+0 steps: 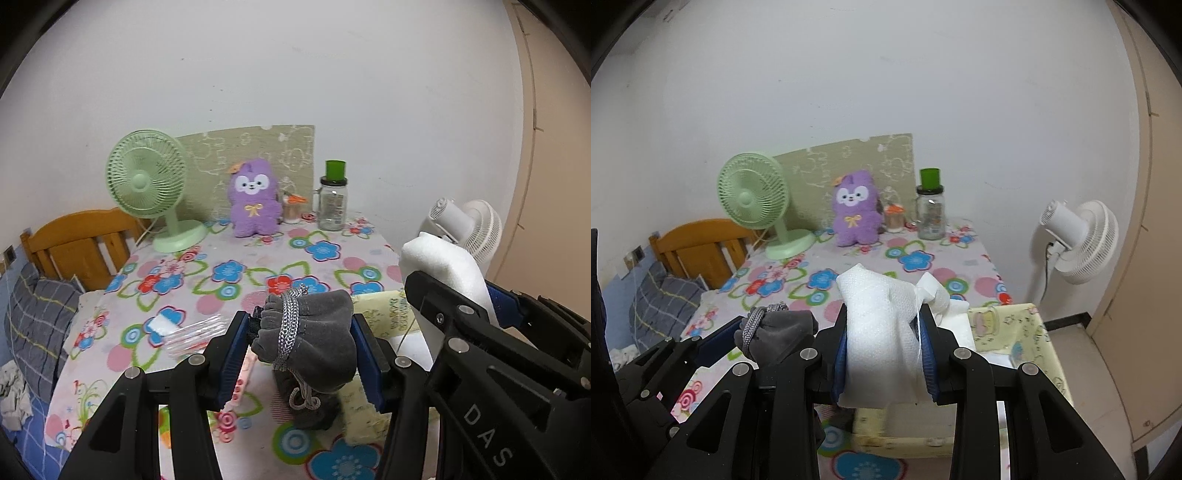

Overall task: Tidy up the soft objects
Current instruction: 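Carry the white pad and grey sock over the yellow fabric basket with both tools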

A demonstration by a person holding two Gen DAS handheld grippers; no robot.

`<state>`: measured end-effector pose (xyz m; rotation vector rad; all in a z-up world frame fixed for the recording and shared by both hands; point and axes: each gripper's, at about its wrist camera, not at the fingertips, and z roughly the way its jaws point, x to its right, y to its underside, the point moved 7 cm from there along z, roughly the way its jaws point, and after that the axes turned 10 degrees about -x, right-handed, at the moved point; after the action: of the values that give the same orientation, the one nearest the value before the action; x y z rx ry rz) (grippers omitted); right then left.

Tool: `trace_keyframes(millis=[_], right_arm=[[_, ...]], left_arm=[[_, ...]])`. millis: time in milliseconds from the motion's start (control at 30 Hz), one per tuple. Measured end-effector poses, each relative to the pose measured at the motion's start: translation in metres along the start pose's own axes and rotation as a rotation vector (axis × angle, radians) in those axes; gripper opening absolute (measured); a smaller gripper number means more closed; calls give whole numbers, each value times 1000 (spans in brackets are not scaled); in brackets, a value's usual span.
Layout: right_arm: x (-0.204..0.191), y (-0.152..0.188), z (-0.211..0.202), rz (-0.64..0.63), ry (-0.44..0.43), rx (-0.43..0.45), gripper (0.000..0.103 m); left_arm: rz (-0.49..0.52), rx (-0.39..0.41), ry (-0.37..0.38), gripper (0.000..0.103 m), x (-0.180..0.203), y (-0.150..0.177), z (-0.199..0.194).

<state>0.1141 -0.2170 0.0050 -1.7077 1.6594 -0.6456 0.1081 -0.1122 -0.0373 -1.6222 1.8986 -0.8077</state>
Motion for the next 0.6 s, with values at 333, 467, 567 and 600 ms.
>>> trace_keyframes(millis=[333, 467, 567, 600], right_arm=[[40, 7, 15, 42, 38, -27, 36], [54, 12, 23, 59, 48, -51, 37], [66, 17, 31, 71, 62, -70, 37], [70, 19, 34, 73, 74, -76, 37]], left_arm=[[38, -41, 30, 56, 36, 1, 23], [65, -70, 48, 57, 52, 3, 36], [81, -105, 63, 57, 63, 6, 49], [86, -117, 65, 57, 66, 8, 54]])
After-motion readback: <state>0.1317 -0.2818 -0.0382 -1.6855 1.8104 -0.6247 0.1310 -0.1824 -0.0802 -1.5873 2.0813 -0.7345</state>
